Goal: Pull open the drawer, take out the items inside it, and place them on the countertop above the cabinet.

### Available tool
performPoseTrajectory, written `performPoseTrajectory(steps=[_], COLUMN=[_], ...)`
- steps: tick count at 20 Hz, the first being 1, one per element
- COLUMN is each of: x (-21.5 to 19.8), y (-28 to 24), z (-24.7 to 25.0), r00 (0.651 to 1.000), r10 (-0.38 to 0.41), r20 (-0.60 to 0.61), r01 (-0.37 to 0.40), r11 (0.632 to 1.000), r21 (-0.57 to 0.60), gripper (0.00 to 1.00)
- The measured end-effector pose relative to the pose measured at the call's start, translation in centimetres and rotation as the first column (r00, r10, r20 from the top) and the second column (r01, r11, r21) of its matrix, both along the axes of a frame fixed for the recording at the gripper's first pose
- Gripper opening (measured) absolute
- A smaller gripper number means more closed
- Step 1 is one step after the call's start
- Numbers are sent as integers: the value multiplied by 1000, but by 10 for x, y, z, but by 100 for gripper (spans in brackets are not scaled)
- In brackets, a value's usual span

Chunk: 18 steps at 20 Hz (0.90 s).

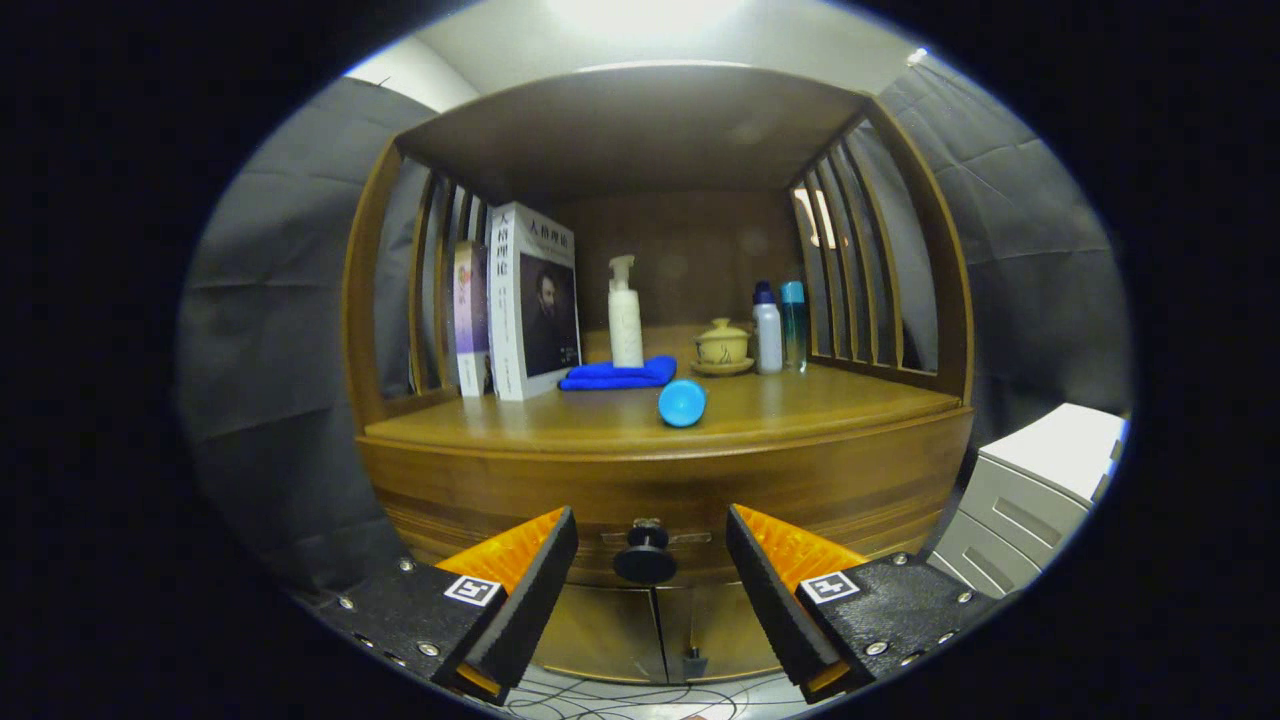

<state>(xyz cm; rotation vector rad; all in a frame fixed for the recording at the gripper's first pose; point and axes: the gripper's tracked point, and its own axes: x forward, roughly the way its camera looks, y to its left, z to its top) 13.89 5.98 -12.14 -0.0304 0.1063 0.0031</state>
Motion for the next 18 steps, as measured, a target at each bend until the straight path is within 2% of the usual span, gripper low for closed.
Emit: performPoseTrajectory(steps=[6, 10, 18], x=[-30, -53, -101], y=[-26, -35, -52], z=[59, 84, 94], r00=[995, 991, 988], r10=[-25, -7, 5], r20=[100, 137, 156], r01=[29, 15, 3], r11=[999, 998, 999], r21=[-34, -54, -46], gripper=[93, 93, 93])
